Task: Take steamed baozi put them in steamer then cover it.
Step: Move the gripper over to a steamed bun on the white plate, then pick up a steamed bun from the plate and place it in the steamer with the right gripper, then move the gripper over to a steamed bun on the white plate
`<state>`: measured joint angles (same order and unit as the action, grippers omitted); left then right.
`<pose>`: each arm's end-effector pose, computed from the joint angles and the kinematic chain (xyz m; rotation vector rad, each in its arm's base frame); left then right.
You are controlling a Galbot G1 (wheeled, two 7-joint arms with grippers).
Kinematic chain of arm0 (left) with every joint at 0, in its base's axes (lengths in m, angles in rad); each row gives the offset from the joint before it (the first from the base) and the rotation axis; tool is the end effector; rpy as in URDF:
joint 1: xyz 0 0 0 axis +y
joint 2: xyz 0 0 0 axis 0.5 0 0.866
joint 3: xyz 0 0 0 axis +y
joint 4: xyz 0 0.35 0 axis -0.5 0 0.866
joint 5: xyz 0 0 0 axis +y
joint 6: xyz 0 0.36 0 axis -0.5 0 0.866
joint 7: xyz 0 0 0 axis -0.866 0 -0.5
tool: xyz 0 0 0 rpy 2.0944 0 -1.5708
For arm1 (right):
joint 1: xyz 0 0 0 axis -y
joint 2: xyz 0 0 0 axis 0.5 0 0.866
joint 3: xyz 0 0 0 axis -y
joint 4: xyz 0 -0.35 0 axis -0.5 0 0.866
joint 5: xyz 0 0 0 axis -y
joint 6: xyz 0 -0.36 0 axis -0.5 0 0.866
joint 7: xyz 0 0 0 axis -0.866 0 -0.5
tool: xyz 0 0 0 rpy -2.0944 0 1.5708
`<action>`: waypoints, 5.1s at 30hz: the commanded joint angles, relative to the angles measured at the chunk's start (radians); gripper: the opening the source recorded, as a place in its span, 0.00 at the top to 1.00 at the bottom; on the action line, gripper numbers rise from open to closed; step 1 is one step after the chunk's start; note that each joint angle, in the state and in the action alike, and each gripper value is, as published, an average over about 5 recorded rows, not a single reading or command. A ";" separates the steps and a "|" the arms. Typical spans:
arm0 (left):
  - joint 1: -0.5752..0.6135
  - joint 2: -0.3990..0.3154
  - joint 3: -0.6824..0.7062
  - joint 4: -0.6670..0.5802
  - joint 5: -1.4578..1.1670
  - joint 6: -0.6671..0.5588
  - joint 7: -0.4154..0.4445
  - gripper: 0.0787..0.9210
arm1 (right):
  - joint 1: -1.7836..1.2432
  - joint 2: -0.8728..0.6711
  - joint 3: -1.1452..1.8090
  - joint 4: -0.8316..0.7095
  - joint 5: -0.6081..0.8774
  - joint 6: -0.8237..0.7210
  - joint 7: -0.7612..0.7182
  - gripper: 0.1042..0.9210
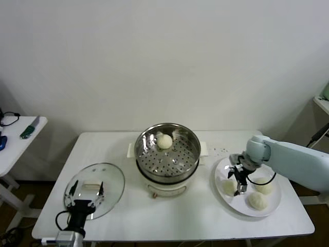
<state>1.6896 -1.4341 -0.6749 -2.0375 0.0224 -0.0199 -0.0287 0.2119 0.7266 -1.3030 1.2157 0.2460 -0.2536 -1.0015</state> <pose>0.1468 0.0736 -0.3343 0.1217 -2.9786 -0.3308 0.5066 -0.1382 -0.2530 1.3296 -1.2505 1.1795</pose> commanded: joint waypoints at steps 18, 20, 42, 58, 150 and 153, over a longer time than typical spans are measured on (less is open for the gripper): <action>0.003 0.002 0.009 -0.011 0.011 0.001 -0.009 0.12 | 0.311 -0.059 -0.151 0.040 0.238 -0.008 0.017 0.31; 0.005 0.002 0.014 -0.013 0.012 0.003 -0.007 0.12 | 0.430 -0.056 -0.223 0.043 0.298 -0.008 0.015 0.31; 0.049 0.014 0.073 -0.039 0.011 -0.004 -0.018 0.12 | 0.761 0.474 -0.432 -0.026 0.786 -0.067 0.103 0.30; 0.050 0.042 0.075 -0.055 0.007 -0.002 -0.016 0.12 | 0.537 0.748 -0.394 -0.143 0.794 -0.092 0.151 0.30; 0.059 -0.005 0.054 -0.052 0.043 0.047 -0.013 0.12 | 0.157 -0.211 -0.190 0.166 -0.059 0.010 -0.024 0.12; 0.060 -0.006 0.052 -0.051 0.043 0.046 -0.013 0.12 | 0.143 -0.207 -0.189 0.162 -0.058 0.010 -0.025 0.12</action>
<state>1.7475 -1.4334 -0.6230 -2.0886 0.0621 0.0268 -0.0419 0.4313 0.5239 -1.5351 1.3970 0.2266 -0.2462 -1.0232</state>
